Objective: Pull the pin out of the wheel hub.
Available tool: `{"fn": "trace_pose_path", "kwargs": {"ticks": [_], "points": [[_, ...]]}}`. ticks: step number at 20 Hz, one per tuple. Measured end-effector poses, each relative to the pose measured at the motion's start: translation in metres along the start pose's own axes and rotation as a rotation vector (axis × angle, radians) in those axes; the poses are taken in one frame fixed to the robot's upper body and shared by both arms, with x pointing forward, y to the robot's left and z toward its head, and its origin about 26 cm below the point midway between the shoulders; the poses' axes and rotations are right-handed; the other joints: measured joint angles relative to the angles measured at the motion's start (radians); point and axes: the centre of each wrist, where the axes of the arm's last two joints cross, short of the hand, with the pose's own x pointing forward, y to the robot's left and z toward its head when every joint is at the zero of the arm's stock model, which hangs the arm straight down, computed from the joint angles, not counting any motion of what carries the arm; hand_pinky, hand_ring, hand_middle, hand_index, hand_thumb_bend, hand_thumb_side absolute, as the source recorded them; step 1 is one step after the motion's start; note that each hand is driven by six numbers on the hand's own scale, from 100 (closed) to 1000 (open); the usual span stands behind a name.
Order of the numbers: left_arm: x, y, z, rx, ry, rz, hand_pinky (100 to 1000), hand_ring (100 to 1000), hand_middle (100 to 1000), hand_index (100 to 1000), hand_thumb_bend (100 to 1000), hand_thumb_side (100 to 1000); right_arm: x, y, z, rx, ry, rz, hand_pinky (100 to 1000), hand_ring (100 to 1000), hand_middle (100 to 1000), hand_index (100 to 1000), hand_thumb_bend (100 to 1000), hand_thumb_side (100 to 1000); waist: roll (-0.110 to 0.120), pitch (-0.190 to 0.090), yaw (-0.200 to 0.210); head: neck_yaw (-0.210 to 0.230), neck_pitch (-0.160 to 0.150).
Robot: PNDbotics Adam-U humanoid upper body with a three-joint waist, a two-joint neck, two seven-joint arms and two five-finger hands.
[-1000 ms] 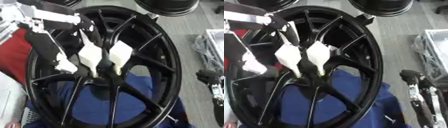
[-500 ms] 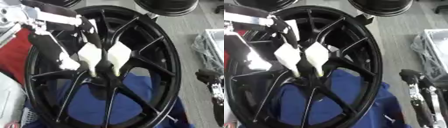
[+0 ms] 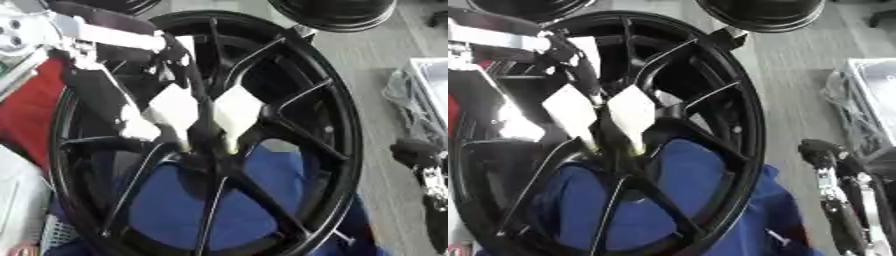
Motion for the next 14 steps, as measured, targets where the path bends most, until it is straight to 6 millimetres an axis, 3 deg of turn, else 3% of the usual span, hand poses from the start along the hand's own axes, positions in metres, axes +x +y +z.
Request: {"fn": "trace_pose_path", "kwargs": {"ticks": [4,8,14], "points": [[0.000,0.000,0.000,-0.004,0.002,-0.002,643,895,817,812,367,100,0.000,0.000,0.000,0.002,0.002,-0.001,829,773,713,695,100,675,-0.002,0.004,0.000,0.000,0.000],[-0.004,0.001,-0.001,-0.013,0.012,-0.003,642,893,810,805,302,100,0.000,0.003,0.000,0.005,0.002,-0.009,830,772,712,695,100,677,-0.002,0.005,0.000,0.000,0.000],[-0.011,0.003,-0.003,-0.027,0.024,-0.006,638,888,805,805,330,100,0.000,0.003,0.000,0.008,0.004,-0.008,831,773,712,695,100,679,-0.003,0.006,-0.001,0.001,-0.008]]}}
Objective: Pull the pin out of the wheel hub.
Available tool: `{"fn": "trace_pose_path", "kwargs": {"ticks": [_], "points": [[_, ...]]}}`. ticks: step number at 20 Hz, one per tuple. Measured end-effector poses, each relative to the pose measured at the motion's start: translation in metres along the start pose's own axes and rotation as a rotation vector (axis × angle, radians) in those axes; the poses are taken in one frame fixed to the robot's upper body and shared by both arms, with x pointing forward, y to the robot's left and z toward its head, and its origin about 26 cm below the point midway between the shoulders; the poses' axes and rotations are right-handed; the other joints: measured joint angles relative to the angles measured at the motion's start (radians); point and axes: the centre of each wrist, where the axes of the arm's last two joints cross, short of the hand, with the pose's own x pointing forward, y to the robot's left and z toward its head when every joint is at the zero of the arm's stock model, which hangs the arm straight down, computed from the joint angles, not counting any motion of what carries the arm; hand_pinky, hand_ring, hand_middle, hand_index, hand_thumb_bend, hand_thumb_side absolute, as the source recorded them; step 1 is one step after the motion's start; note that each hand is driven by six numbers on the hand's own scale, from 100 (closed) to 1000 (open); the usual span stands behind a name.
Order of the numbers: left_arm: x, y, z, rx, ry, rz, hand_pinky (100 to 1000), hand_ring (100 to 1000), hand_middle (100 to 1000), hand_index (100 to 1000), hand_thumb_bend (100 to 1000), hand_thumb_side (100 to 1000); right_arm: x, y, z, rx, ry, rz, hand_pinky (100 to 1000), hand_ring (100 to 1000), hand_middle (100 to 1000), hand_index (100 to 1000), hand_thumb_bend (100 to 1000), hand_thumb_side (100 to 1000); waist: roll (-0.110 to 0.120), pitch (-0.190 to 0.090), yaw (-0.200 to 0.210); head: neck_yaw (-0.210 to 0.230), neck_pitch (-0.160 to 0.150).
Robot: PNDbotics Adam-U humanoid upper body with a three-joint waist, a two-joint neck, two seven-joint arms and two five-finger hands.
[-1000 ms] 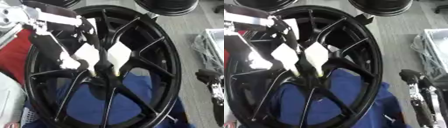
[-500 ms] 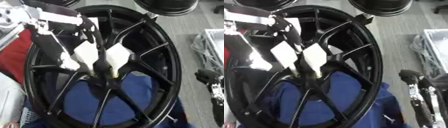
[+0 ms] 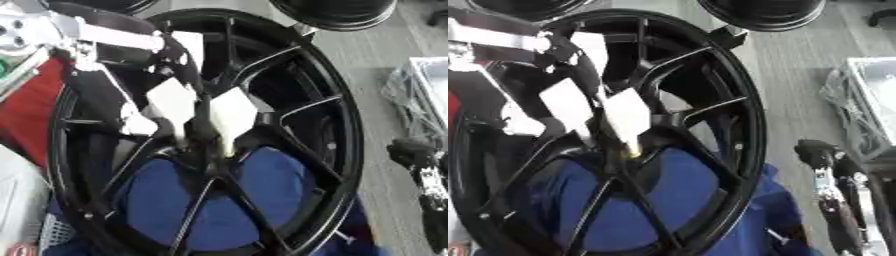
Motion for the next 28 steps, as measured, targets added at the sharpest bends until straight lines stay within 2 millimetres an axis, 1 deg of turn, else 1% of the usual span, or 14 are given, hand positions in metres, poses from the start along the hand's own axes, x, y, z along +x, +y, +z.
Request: {"fn": "trace_pose_path", "kwargs": {"ticks": [3,7,10,15,17,21,23,28], "points": [[-0.0027,0.0017,0.0008,0.005,0.009,0.000,636,885,803,805,340,100,0.0000,0.0001,0.0000,0.002,0.002,0.001,831,773,713,695,100,682,0.000,0.001,0.000,0.001,-0.001],[-0.0045,0.0028,0.0013,0.014,0.024,-0.005,647,888,804,800,298,100,0.0000,0.0010,0.0001,0.001,0.004,-0.002,831,773,713,695,100,687,0.000,0.002,0.000,0.002,-0.001],[-0.0062,0.0041,0.0022,0.021,0.032,-0.006,647,886,801,802,336,100,0.0000,0.0022,0.0001,0.003,0.008,-0.005,832,774,713,695,100,693,0.000,0.004,0.000,0.002,-0.001],[-0.0077,0.0058,0.0037,0.043,0.055,-0.016,640,870,779,807,439,100,0.0000,0.0031,0.0002,0.007,0.015,-0.004,832,774,713,695,100,692,-0.001,0.005,0.001,0.002,-0.001],[-0.0076,0.0063,0.0043,0.058,0.071,-0.022,636,865,772,811,478,149,0.0000,0.0031,0.0002,0.007,0.015,-0.004,832,774,713,696,100,692,-0.001,0.005,0.001,0.002,-0.001],[-0.0075,0.0063,0.0044,0.085,0.100,-0.025,627,791,757,814,582,271,0.0000,0.0032,0.0002,0.008,0.016,-0.004,833,774,713,696,100,696,-0.003,0.005,0.001,0.002,-0.003],[-0.0073,0.0062,0.0043,0.099,0.115,-0.025,619,754,746,813,613,306,0.0000,0.0035,0.0002,0.008,0.018,-0.005,833,775,713,696,100,697,-0.003,0.005,0.001,0.003,-0.006],[-0.0039,0.0070,0.0046,0.134,0.142,-0.032,603,720,697,796,653,368,-0.0001,0.0045,0.0004,0.003,0.024,-0.008,834,775,713,696,100,700,-0.003,0.005,0.001,0.005,-0.009]]}}
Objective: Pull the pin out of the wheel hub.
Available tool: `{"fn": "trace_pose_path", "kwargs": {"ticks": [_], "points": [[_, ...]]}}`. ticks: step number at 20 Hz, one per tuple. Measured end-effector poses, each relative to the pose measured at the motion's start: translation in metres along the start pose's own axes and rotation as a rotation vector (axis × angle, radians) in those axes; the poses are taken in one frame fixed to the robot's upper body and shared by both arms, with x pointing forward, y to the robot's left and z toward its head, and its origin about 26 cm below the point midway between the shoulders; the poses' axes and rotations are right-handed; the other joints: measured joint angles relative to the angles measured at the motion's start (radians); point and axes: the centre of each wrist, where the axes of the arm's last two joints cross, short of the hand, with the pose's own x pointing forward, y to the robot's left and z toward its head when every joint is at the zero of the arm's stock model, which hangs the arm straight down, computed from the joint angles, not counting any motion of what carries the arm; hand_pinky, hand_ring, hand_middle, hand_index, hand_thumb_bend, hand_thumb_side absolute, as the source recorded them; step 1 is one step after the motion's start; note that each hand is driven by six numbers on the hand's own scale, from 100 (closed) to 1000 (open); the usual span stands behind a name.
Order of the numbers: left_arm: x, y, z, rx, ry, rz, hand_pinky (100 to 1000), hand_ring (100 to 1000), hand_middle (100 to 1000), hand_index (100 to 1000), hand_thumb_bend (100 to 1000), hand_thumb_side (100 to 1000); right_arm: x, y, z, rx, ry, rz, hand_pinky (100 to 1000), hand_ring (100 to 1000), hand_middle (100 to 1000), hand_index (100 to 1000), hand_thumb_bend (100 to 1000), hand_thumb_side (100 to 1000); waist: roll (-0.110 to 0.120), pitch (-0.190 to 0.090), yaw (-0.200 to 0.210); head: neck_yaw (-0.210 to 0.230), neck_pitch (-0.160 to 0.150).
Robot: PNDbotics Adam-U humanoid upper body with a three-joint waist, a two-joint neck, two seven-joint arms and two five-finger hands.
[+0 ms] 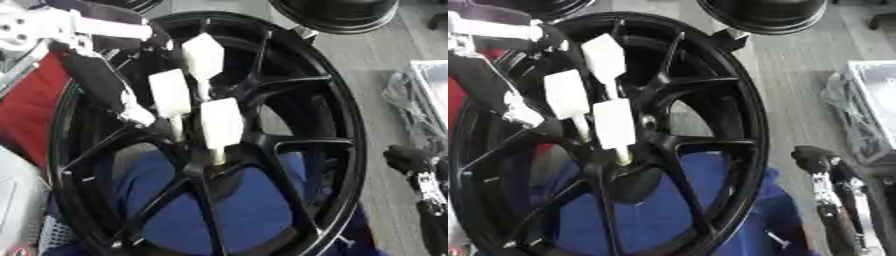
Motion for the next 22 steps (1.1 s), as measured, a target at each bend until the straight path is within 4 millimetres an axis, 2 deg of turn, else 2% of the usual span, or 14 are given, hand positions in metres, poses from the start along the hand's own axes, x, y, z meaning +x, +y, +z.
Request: {"fn": "trace_pose_path", "kwargs": {"ticks": [6,11,22], "points": [[0.0040,-0.0023,-0.0028,0.025,0.022,-0.013,590,691,666,756,629,366,0.0000,0.0002,0.0000,-0.001,0.007,0.001,834,775,713,696,100,700,0.000,0.002,0.000,0.003,0.000],[0.0056,-0.0025,-0.0031,0.039,0.040,-0.033,585,660,633,722,576,343,0.0000,0.0003,0.0000,-0.002,0.008,0.001,835,775,713,696,100,700,0.000,0.003,0.000,0.004,0.000],[0.0071,-0.0026,-0.0033,0.067,0.081,-0.082,589,653,627,719,546,344,0.0000,0.0004,0.0001,-0.001,0.008,0.000,836,776,714,697,100,695,0.000,0.002,0.001,0.004,0.000]]}}
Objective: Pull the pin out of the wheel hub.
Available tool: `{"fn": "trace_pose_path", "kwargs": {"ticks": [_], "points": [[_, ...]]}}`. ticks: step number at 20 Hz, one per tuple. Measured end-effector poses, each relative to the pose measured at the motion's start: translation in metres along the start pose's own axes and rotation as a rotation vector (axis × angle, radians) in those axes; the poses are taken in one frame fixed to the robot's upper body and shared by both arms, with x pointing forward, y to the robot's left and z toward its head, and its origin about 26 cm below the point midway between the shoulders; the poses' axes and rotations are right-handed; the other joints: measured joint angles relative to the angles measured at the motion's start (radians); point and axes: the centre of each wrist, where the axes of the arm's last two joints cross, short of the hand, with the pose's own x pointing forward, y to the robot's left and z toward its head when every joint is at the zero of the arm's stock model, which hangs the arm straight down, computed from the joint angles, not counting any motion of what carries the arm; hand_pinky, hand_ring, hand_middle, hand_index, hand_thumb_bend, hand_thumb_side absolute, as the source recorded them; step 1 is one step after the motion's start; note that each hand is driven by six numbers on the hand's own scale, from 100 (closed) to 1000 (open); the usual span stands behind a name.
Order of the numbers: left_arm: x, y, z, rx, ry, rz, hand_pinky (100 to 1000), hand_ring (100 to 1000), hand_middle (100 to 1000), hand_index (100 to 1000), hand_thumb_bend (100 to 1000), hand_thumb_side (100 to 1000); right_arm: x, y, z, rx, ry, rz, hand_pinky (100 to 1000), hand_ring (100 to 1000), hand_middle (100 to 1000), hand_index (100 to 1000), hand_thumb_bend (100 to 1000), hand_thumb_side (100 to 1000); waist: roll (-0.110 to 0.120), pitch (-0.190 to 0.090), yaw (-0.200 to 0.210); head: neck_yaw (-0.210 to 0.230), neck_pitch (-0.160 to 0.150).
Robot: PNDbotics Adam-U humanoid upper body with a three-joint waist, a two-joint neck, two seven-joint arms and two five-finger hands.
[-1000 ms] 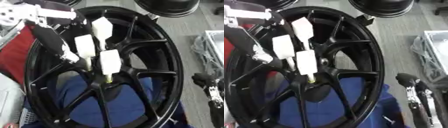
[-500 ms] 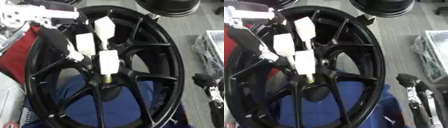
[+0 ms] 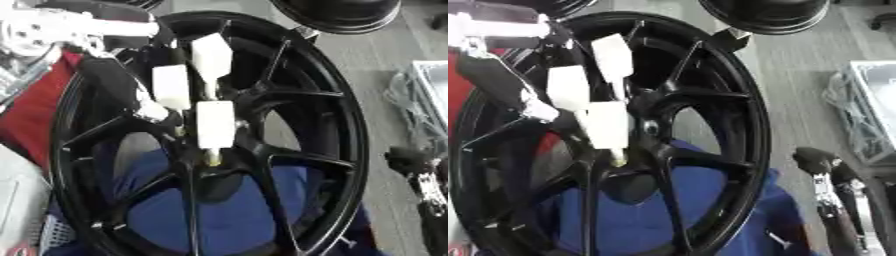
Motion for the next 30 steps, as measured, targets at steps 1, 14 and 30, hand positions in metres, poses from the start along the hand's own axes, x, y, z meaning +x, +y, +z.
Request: {"fn": "trace_pose_path", "kwargs": {"ticks": [1,14,30], "points": [[0.0001,0.0004,0.0004,0.004,0.001,0.000,588,649,624,717,542,340,0.0000,0.0000,0.0000,0.000,0.000,0.000,836,776,714,697,100,693,0.000,0.000,0.000,0.000,0.000],[0.0036,0.0011,0.0040,0.023,-0.006,-0.002,539,589,564,611,294,186,-0.0001,0.0007,0.0002,0.002,0.002,-0.003,838,777,715,698,100,697,0.000,0.000,0.000,0.000,0.000],[0.0092,0.0040,0.0097,0.118,-0.010,-0.010,462,501,458,403,187,100,-0.0003,0.0010,0.0007,-0.001,0.006,-0.005,840,777,716,700,100,690,-0.003,0.000,0.000,-0.002,0.000]]}}
